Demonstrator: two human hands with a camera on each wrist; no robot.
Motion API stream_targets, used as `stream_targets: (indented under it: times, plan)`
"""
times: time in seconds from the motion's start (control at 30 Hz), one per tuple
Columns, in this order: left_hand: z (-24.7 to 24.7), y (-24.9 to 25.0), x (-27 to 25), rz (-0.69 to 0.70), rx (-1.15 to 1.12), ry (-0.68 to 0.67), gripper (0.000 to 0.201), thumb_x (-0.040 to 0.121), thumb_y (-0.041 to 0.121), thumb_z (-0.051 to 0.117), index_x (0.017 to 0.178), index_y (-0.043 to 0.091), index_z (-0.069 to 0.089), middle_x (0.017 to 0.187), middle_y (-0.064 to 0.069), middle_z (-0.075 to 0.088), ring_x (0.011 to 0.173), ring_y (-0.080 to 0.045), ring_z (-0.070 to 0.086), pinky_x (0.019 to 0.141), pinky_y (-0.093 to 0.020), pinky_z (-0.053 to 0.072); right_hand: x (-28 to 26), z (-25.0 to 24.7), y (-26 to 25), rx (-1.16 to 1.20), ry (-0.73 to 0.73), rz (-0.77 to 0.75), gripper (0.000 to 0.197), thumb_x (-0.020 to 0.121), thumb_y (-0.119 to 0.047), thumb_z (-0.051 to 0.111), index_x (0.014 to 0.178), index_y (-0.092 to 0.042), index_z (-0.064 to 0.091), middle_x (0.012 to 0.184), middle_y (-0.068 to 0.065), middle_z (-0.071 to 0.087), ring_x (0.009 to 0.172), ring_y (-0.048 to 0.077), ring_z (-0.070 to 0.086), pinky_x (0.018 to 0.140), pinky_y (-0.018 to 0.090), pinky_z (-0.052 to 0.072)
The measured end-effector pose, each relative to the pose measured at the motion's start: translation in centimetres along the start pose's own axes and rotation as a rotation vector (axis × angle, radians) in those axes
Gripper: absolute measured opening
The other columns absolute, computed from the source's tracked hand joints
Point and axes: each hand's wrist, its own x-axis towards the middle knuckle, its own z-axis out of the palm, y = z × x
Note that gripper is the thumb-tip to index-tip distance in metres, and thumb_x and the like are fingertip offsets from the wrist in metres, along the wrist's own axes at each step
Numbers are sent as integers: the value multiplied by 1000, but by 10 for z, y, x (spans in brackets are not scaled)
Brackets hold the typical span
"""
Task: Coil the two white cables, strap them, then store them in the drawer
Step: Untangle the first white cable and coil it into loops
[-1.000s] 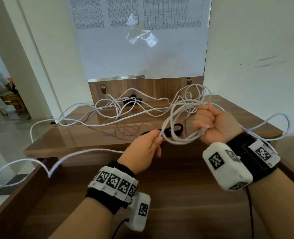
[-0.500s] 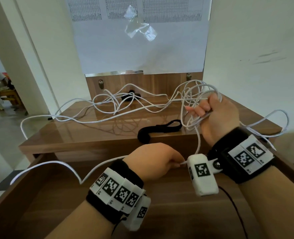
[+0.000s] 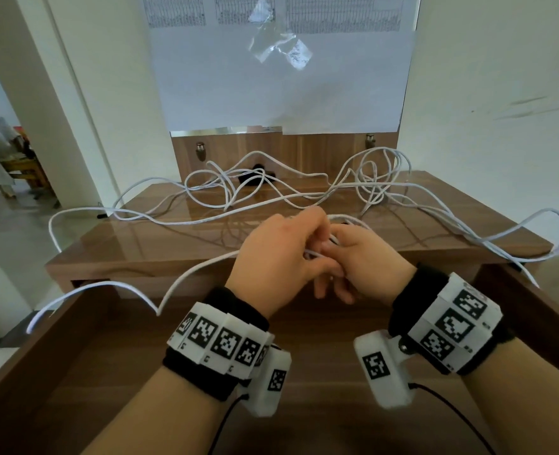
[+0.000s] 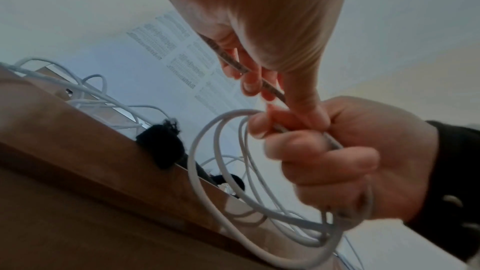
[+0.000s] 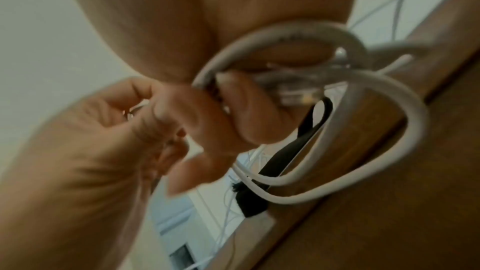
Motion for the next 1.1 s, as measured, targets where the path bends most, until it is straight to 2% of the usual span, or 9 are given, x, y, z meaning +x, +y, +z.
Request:
stream_targets:
  times: [0.13, 0.2, 0.37, 0.43, 0.53, 0.63, 0.73, 0.87, 1.1]
  plan:
    - [0, -9, 2, 3, -90, 111, 49, 67, 34, 83, 106, 27, 55, 90, 17, 48, 79, 3, 49, 66, -13, 44, -3, -5, -2, 263, -176, 36, 68, 92, -62, 27, 80, -1, 52, 44, 7, 39, 30, 15, 23, 38, 22, 21]
    - [2, -12, 3, 46, -110, 129, 44, 72, 29, 79, 110, 24, 59, 96, 19, 46, 76, -5, 50, 66, -13, 43, -5, -9, -5, 254, -330, 140, 63, 85, -70, 34, 73, -10, 52, 45, 0, 31, 32, 11, 21, 38, 19, 19]
    - [1, -27, 3, 110, -184, 116, 24, 96, 37, 50, 100, 20, 66, 88, 15, 59, 78, -3, 57, 69, -18, 43, -7, -18, 2, 553, -706, 86, 37, 92, -41, 53, 63, -19, 45, 42, -8, 31, 30, 6, 24, 34, 13, 21]
    - [2, -33, 2, 138, -174, 140, 45, 101, 47, 33, 96, 18, 67, 78, 6, 62, 72, -10, 58, 64, -32, 45, -5, -32, 3, 867, -780, 27, 36, 96, -38, 51, 67, -17, 46, 46, -7, 31, 33, 8, 26, 35, 16, 25]
    - [6, -41, 3, 59, -166, 204, 34, 103, 37, 34, 103, 21, 64, 75, 7, 60, 69, -13, 57, 64, -42, 47, -3, -54, 4, 1229, -777, -111, 41, 103, -37, 34, 73, -13, 48, 49, -6, 30, 37, 11, 26, 39, 22, 29]
    - [13, -43, 5, -69, 59, 129, 23, 99, 18, 47, 118, 23, 59, 86, 15, 57, 83, -11, 55, 83, -44, 48, 2, -62, 10, 1445, -668, -193, 53, 103, -46, 22, 73, -12, 48, 48, -4, 29, 38, 13, 24, 42, 25, 28]
    - [19, -42, 3, -164, 234, -13, 44, 97, 15, 52, 139, 26, 48, 108, 5, 61, 100, -18, 57, 91, -42, 48, 2, -69, 14, 1645, -532, -263, 42, 102, -36, 36, 70, -11, 47, 48, 0, 30, 41, 16, 27, 44, 27, 28]
    - [5, -46, 5, -377, 174, 36, 23, 101, 21, 45, 117, 22, 61, 95, 0, 67, 88, -22, 63, 79, -40, 50, -9, -102, 23, 1892, -199, -446, 34, 98, -21, 50, 65, -16, 42, 42, 6, 33, 35, 20, 28, 38, 29, 34]
    - [36, 23, 0, -74, 174, -414, 26, 103, 45, 35, 111, 21, 45, 82, 3, 60, 71, -20, 61, 66, -40, 51, -11, -101, 7, 1573, 567, -407, 50, 101, -41, 37, 58, -17, 48, 47, -7, 24, 37, 9, 21, 38, 21, 26]
